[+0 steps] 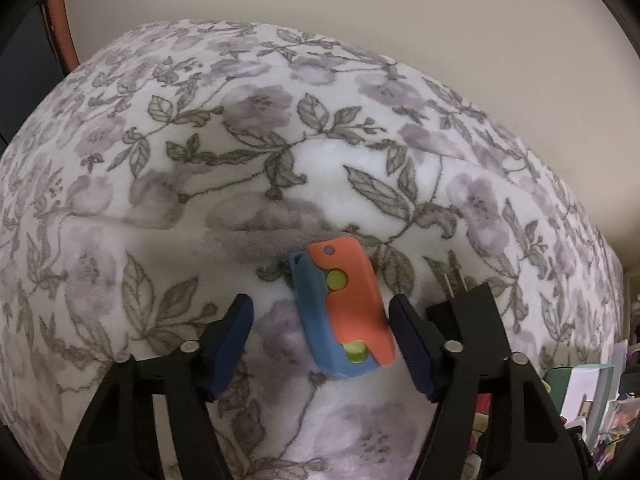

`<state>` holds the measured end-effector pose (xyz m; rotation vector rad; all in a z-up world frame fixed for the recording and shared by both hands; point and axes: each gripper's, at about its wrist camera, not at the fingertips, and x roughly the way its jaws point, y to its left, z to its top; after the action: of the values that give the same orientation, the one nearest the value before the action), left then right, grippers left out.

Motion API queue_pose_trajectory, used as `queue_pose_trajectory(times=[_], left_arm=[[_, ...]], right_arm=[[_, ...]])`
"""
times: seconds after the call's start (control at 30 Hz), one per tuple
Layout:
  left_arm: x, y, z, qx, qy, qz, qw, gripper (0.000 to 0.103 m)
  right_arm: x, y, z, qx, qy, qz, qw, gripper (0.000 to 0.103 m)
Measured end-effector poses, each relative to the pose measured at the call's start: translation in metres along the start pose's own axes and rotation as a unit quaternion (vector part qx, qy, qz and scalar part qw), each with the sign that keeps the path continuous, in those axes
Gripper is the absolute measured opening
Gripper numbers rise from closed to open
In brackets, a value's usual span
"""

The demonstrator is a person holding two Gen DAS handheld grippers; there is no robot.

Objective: Organize rigid objects
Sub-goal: 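Grasp the coral-blue block with the left tool while the right tool grasps the cream hair clip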

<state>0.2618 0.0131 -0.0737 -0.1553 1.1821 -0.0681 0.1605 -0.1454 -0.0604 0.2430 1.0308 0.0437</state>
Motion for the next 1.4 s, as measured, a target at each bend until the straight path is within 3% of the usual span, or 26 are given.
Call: queue_pose_trajectory(times=[0.07, 0.17, 0.53, 0.57, 0.63, 0.67, 0.87, 1.1, 1.23, 1.4], left_arm=[[-0.003, -0.004, 0.0, 0.008, -0.001, -0.01, 0.9999, 0.047], [-0.004, -0.01, -0.002, 0.028, -0.002, 0.007, 0.9996, 0.047], [-0.022, -0.01, 0.003, 0.033, -0.009, 0.009, 0.9994, 0.042], [-0.025, -0.011, 0.003, 0.034, -0.011, 0.008, 0.9993, 0.037], [-0.031, -0.014, 0.005, 0.038, -0.016, 0.008, 0.9991, 0.012], [-0.035, -0.014, 0.006, 0.037, -0.017, 0.0, 0.9992, 0.011], [-0.052, -0.023, 0.009, 0.052, -0.038, -0.004, 0.9979, 0.011], [-0.038, -0.015, 0.007, 0.052, -0.021, 0.013, 0.9984, 0.014], [-0.03, -0.009, 0.007, 0.049, -0.011, 0.015, 0.9986, 0.051], [-0.018, -0.007, 0.004, 0.052, 0.003, 0.021, 0.9984, 0.053]], right_arm=[[-0.001, -0.001, 0.0, 0.001, 0.001, 0.0, 1.0, 0.053], [-0.003, -0.004, 0.001, 0.006, -0.001, 0.001, 1.0, 0.053], [-0.023, -0.015, 0.008, 0.026, -0.019, 0.015, 0.999, 0.051], [-0.025, -0.016, 0.009, 0.026, -0.02, 0.015, 0.999, 0.051], [-0.029, -0.017, 0.011, 0.026, -0.024, 0.015, 0.999, 0.051], [-0.032, -0.018, 0.012, 0.029, -0.028, 0.015, 0.999, 0.051], [-0.043, -0.022, 0.016, 0.031, -0.038, 0.016, 0.999, 0.051], [-0.04, -0.025, 0.014, 0.033, -0.031, 0.015, 0.999, 0.051], [-0.037, -0.027, 0.013, 0.036, -0.027, 0.014, 0.999, 0.051], [-0.029, -0.03, 0.01, 0.044, -0.016, 0.009, 0.999, 0.051]])
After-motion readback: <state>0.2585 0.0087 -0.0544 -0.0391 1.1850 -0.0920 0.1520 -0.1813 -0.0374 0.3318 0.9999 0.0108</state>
